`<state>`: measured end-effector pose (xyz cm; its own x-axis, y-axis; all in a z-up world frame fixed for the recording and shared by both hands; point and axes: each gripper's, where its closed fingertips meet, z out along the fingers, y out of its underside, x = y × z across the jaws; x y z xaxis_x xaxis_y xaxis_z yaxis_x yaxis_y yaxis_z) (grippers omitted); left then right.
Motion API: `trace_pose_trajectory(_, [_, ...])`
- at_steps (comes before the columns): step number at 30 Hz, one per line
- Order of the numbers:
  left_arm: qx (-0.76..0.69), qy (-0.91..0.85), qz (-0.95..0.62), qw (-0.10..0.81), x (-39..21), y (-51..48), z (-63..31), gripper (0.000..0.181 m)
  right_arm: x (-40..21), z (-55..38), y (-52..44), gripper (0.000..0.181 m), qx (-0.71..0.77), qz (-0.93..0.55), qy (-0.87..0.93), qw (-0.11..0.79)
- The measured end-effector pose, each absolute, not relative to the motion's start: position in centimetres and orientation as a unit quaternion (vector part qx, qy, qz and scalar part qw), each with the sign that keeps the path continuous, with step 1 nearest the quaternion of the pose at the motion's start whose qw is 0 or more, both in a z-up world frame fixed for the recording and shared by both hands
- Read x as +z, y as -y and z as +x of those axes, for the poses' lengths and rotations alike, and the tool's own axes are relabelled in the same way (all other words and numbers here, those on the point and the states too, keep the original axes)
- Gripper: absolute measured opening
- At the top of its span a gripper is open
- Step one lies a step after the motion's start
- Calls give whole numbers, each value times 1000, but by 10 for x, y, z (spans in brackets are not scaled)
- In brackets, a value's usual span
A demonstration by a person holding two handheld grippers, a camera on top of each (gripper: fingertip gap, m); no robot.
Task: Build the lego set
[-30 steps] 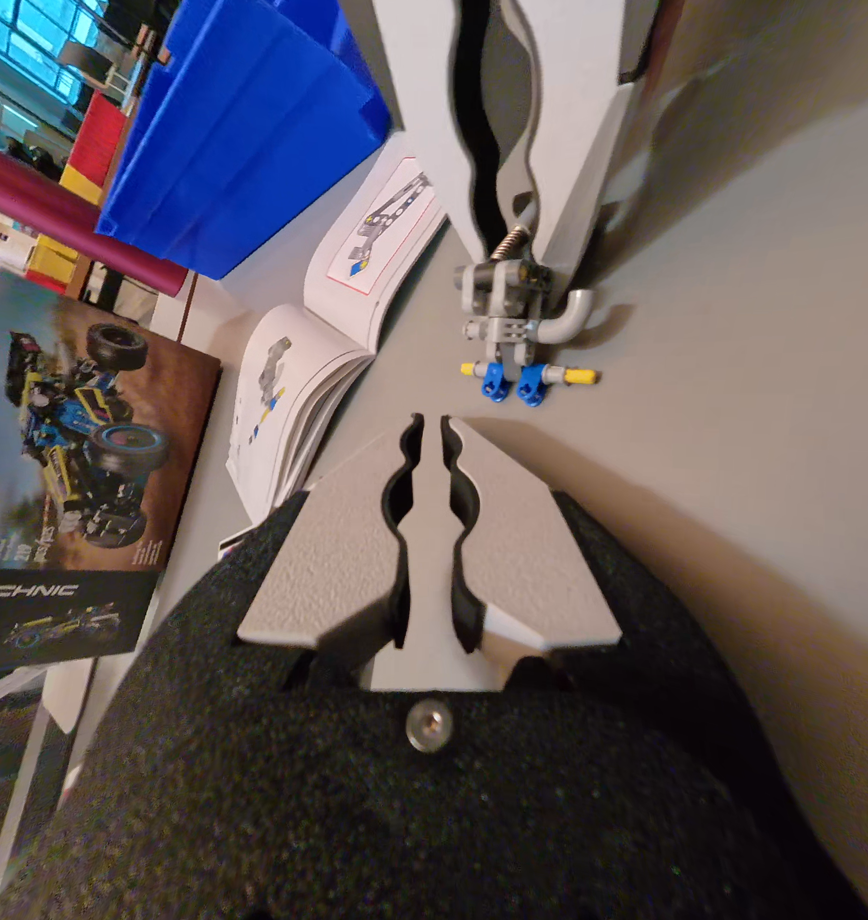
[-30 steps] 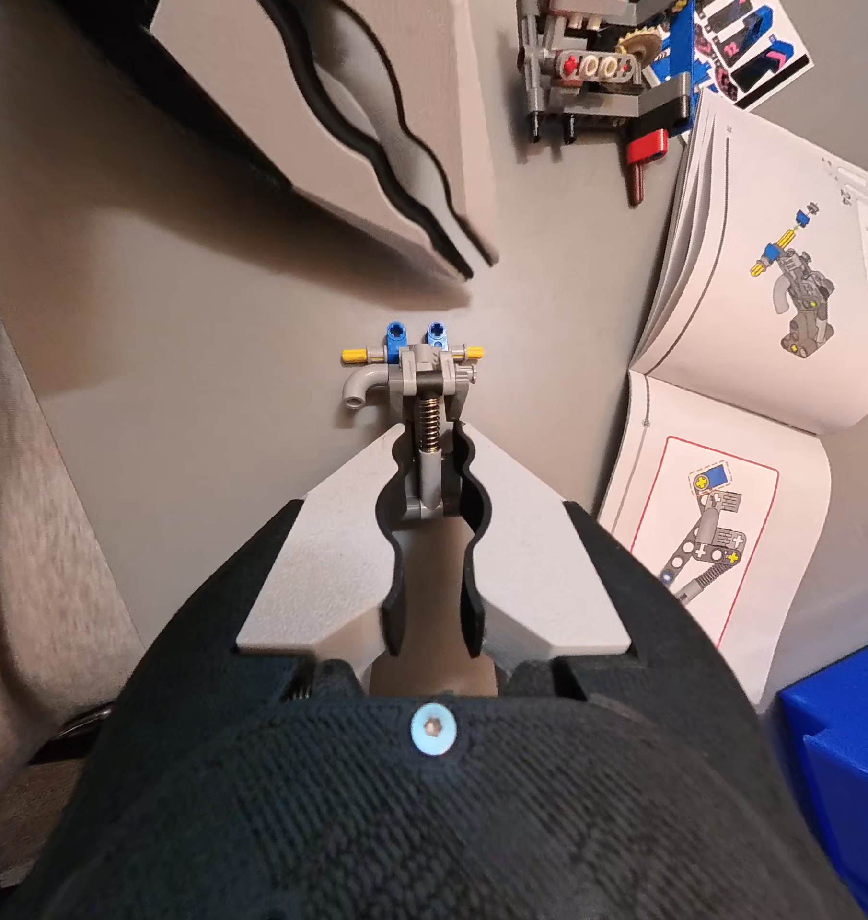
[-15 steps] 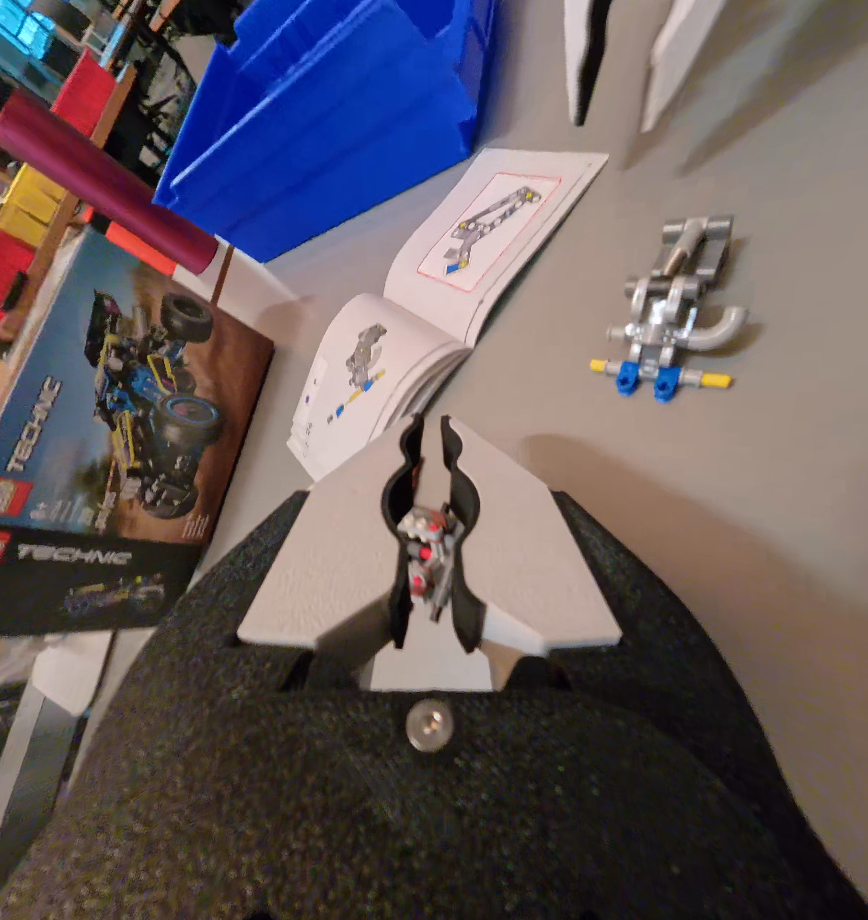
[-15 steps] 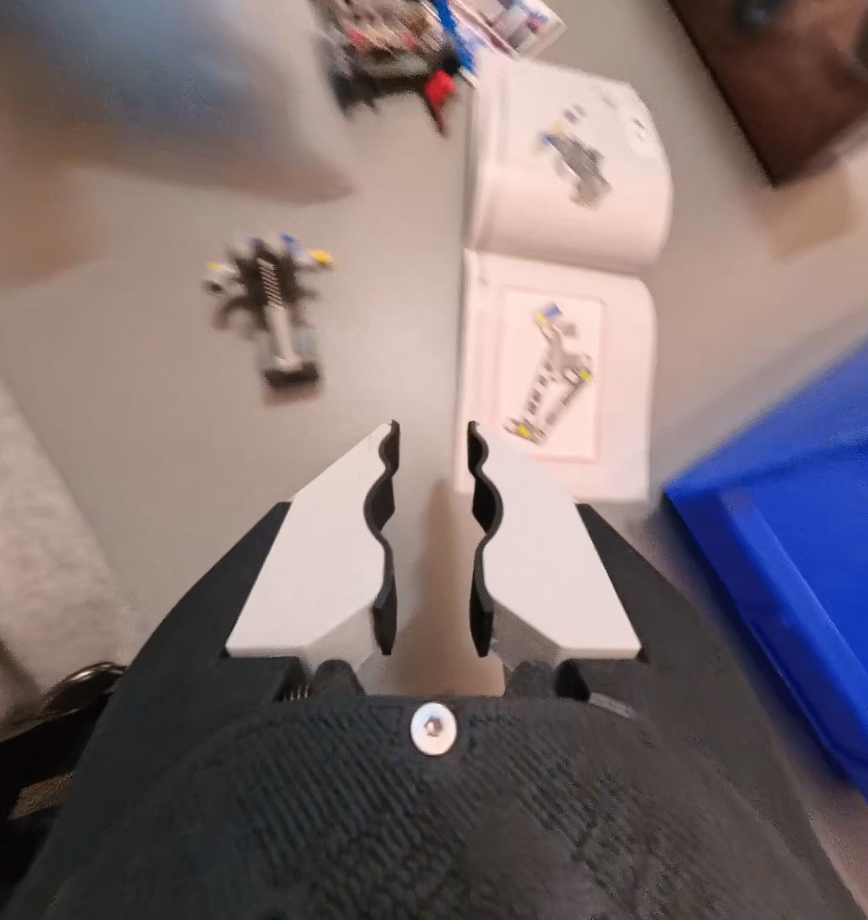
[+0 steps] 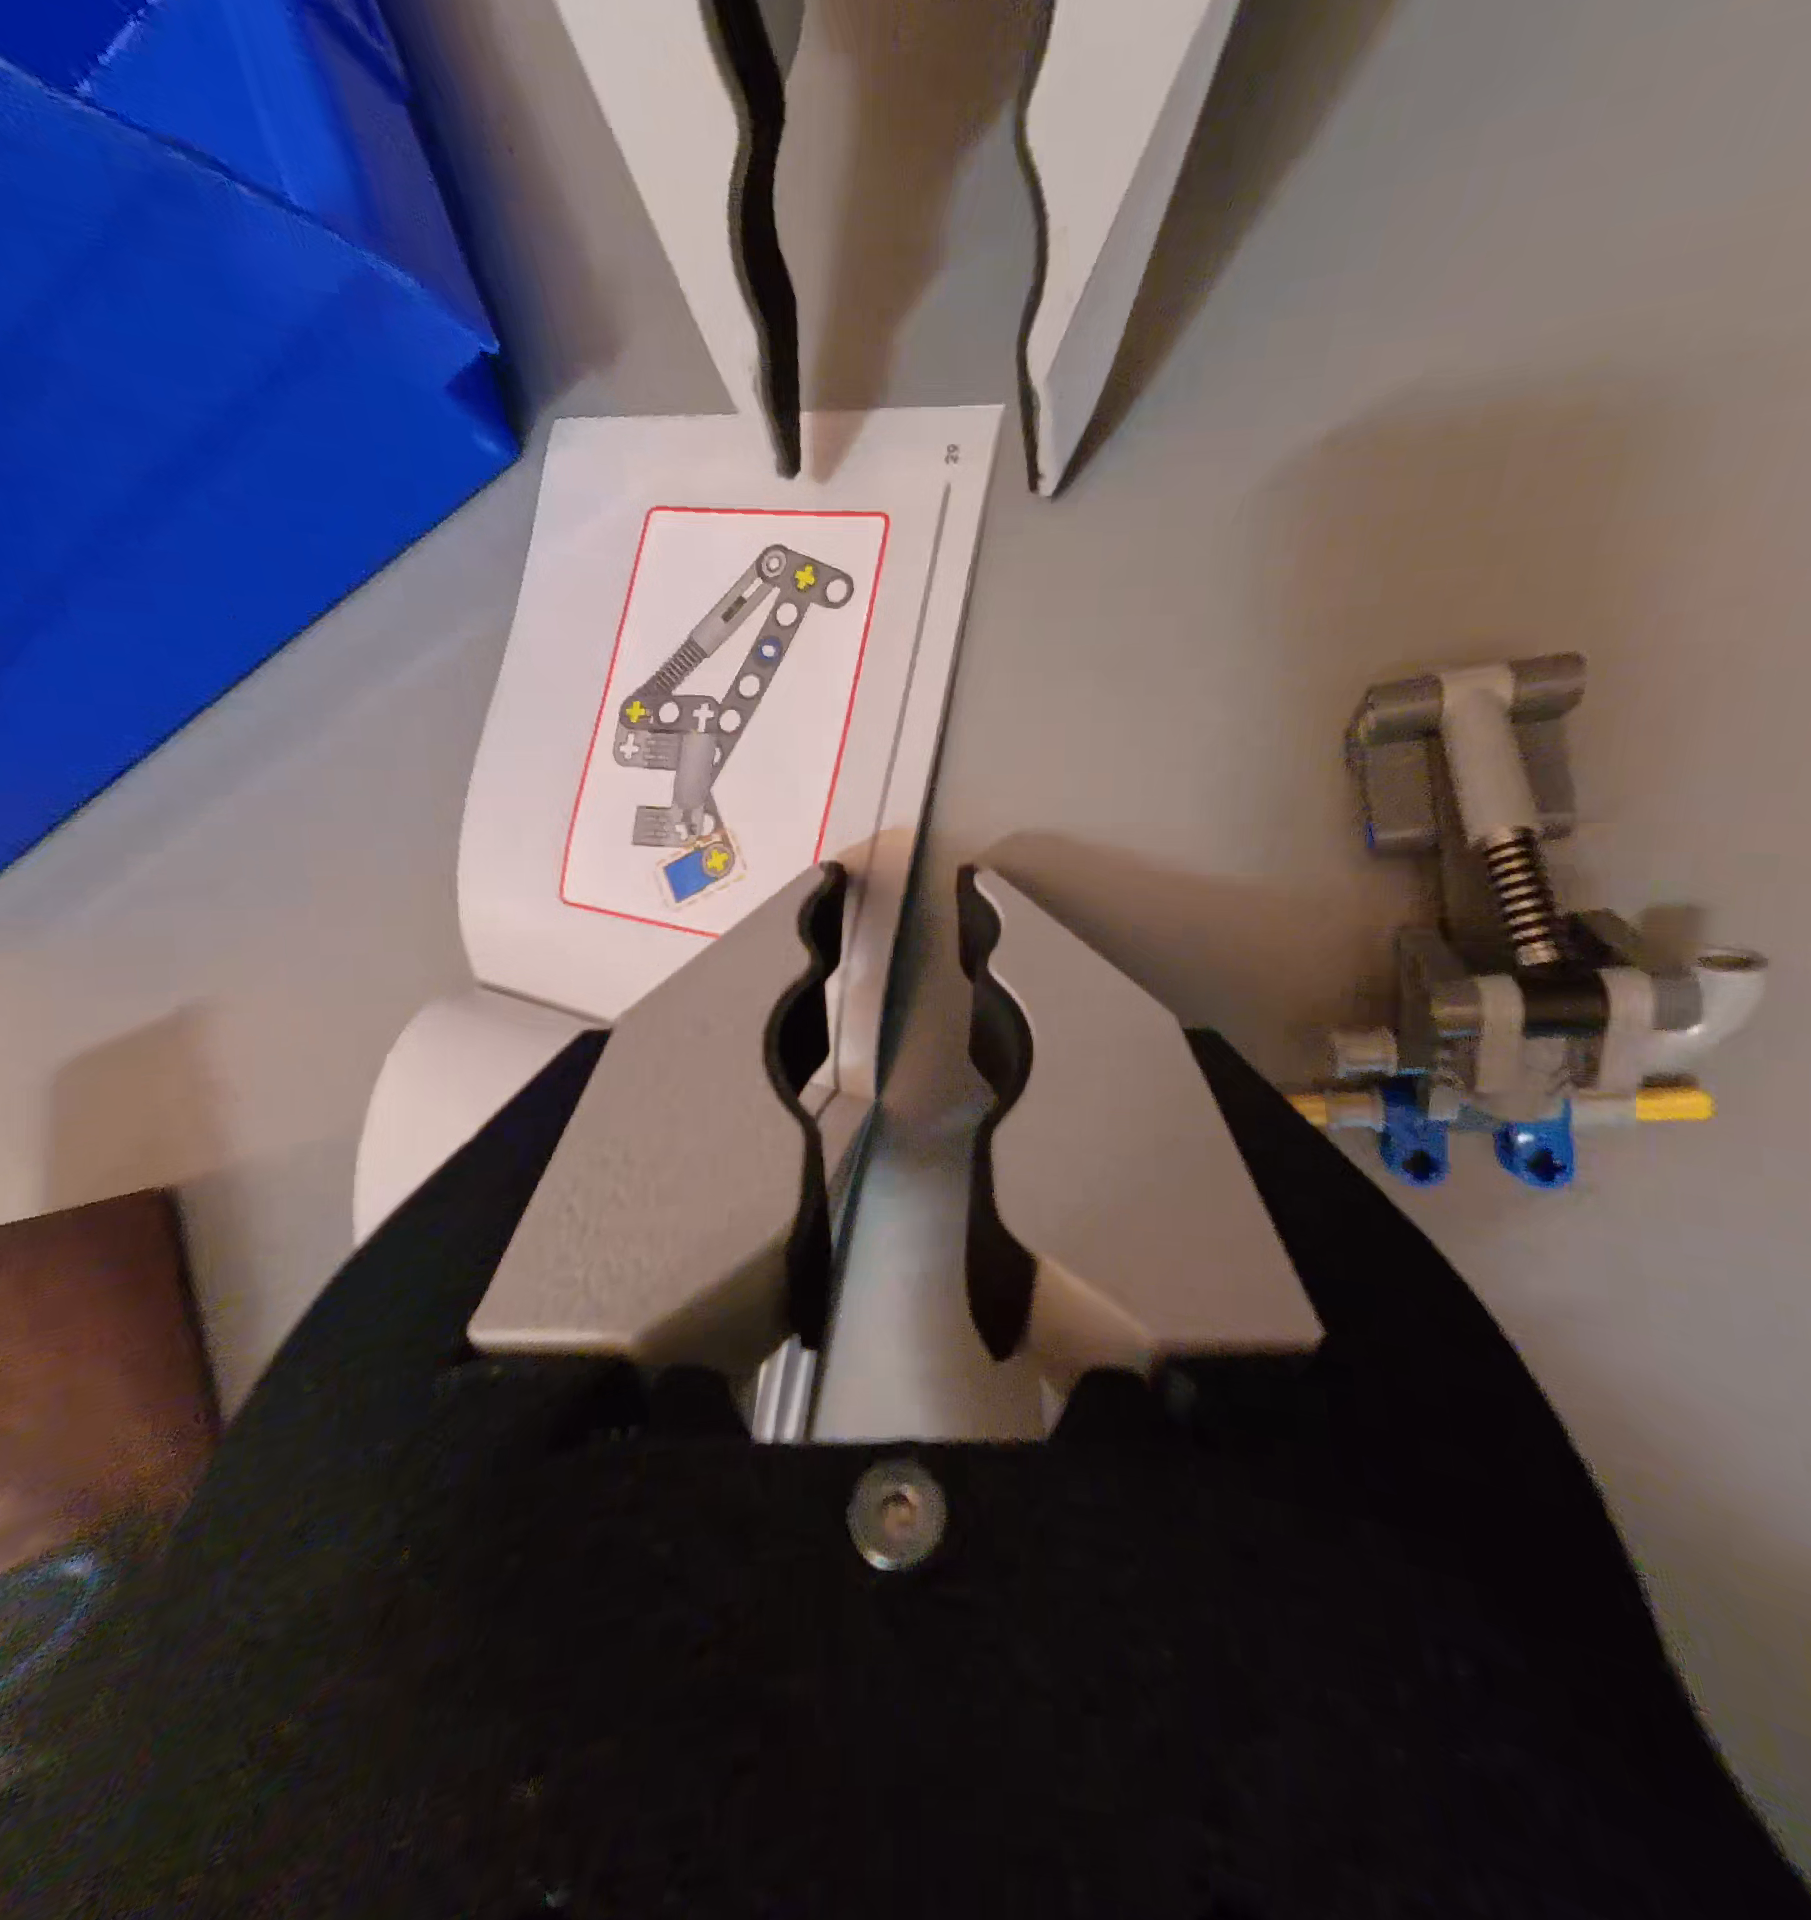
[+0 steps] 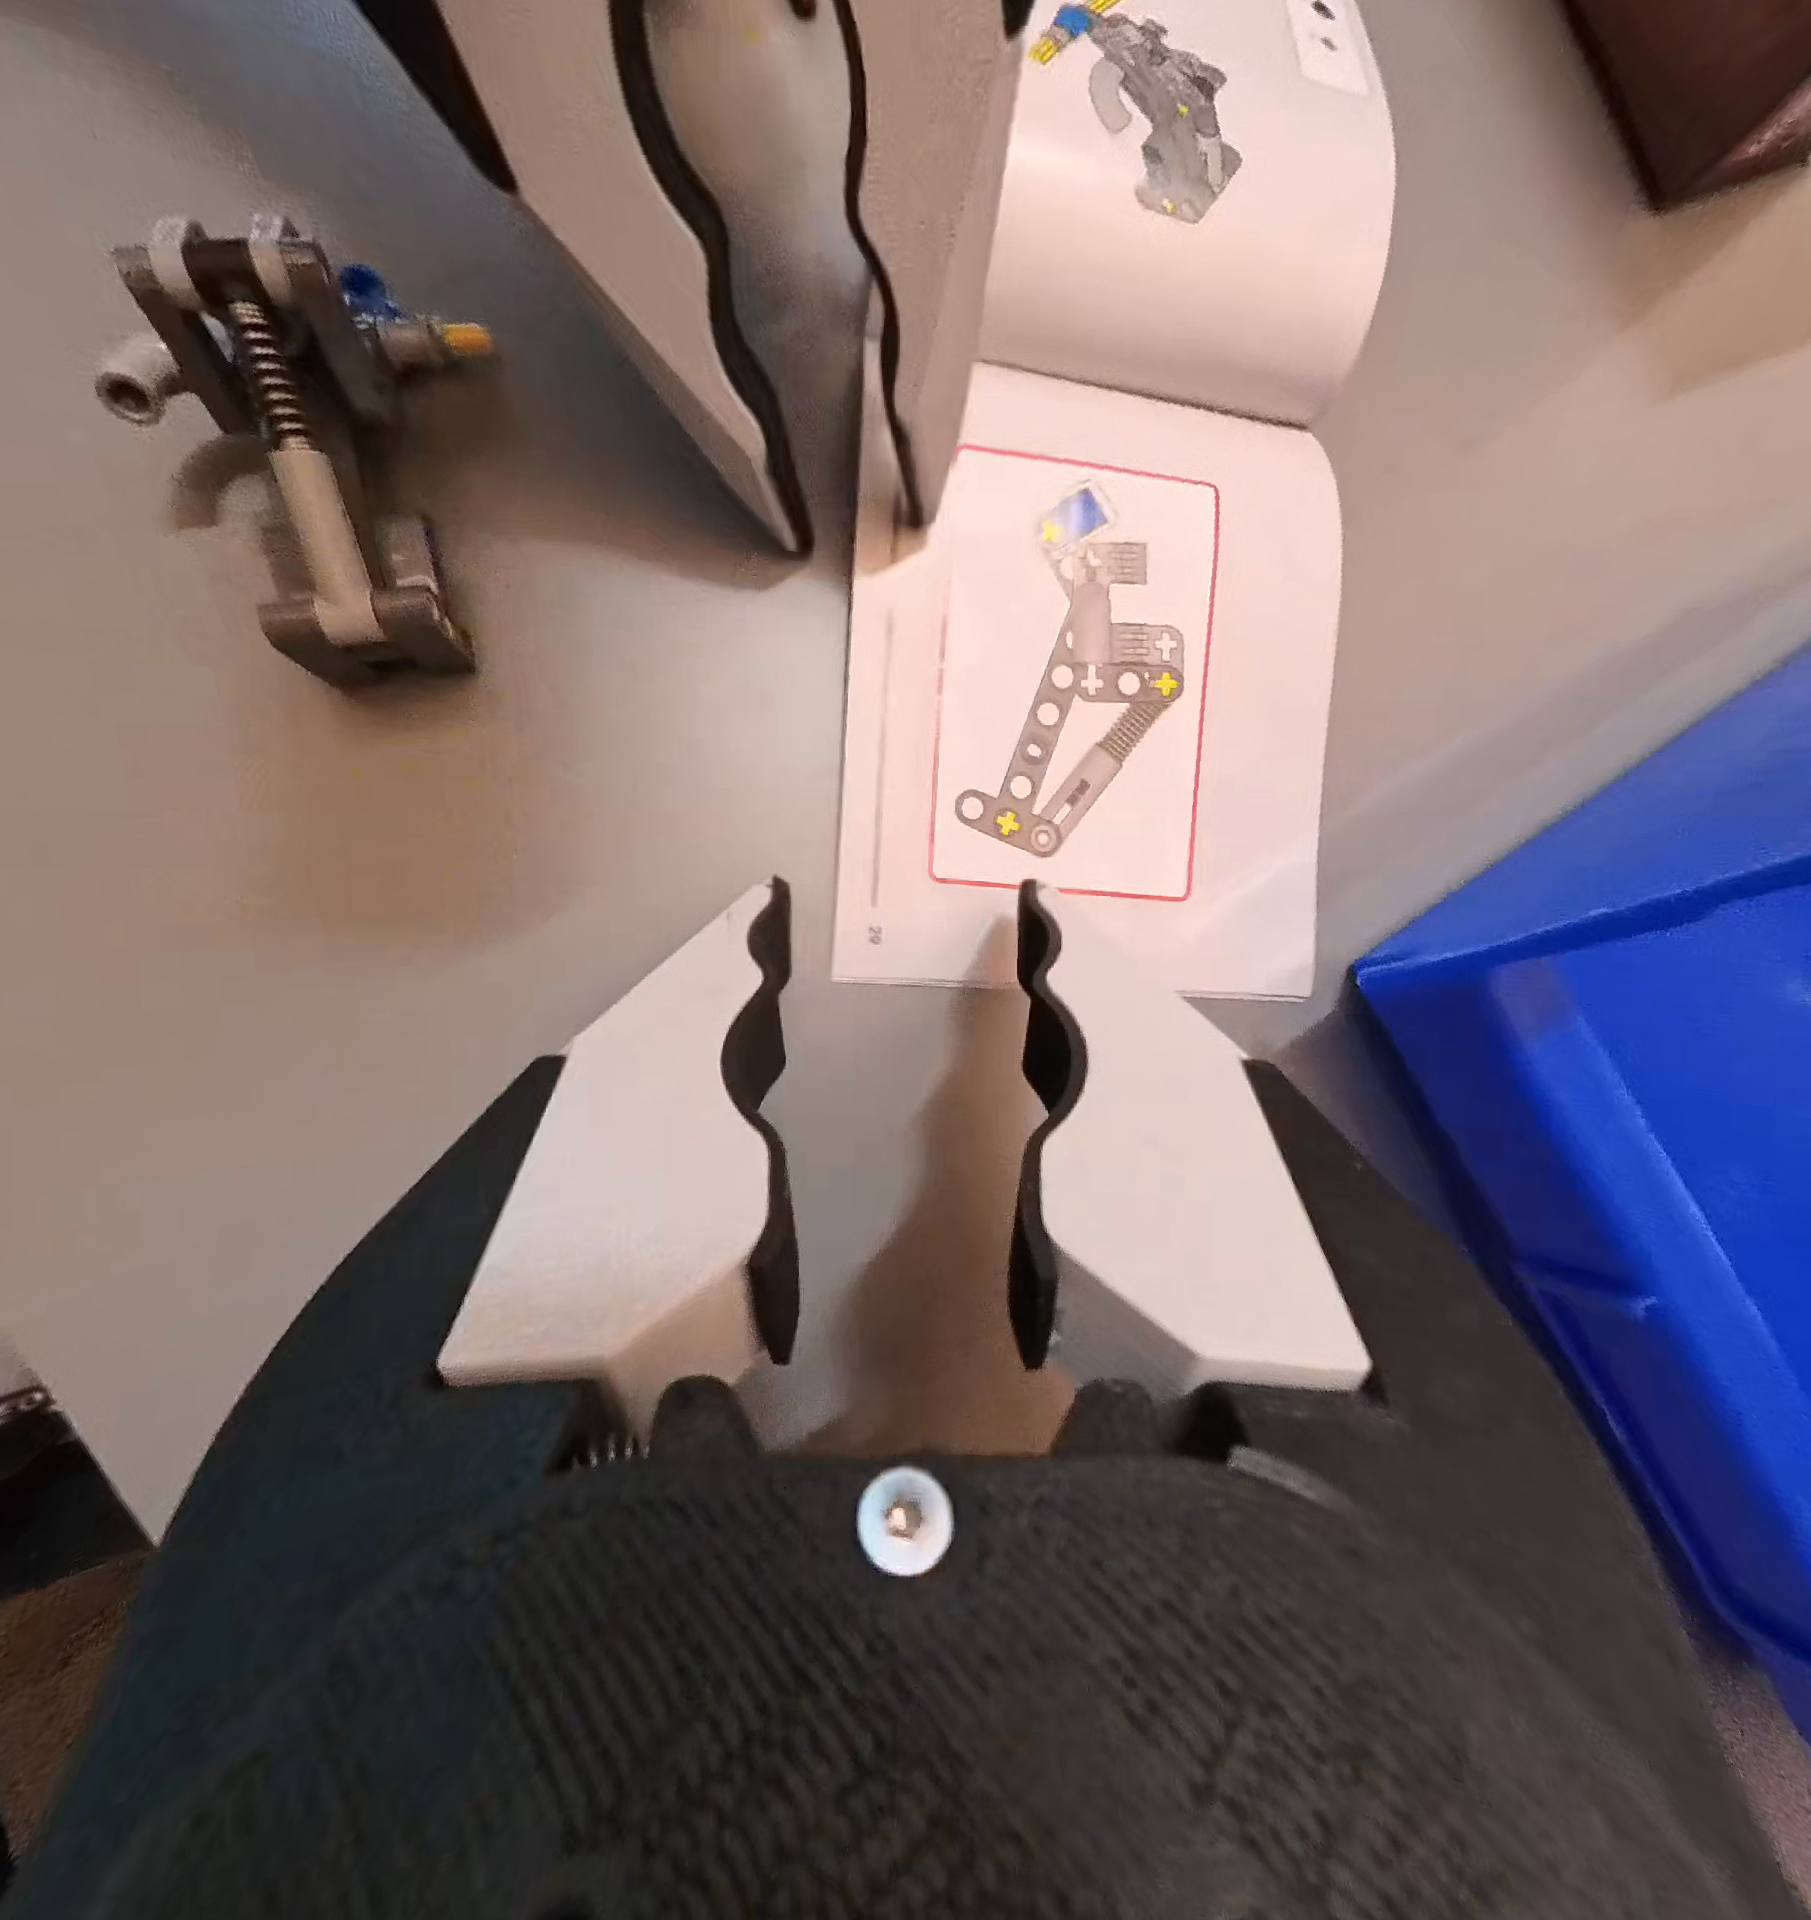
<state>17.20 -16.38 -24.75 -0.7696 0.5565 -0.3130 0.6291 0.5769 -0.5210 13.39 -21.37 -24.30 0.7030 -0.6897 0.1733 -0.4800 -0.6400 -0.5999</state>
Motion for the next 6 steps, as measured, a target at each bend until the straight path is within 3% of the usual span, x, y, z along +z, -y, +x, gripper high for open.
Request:
trace_pose_trajectory(1, [-318, -888, 329, 54, -249, 164, 171, 14, -245, 133, 215, 43, -199, -884, -331, 263])
trace_pose_trajectory(4, [-325, -896, 299, 57, -251, 163, 171, 0, -245, 135, 215, 41, -196, -879, -335, 277])
trace_pose_trajectory(6, [-340, -895, 281, 64, -251, 164, 171, 0, -246, 133, 214, 24, -190, -881, -329, 280])
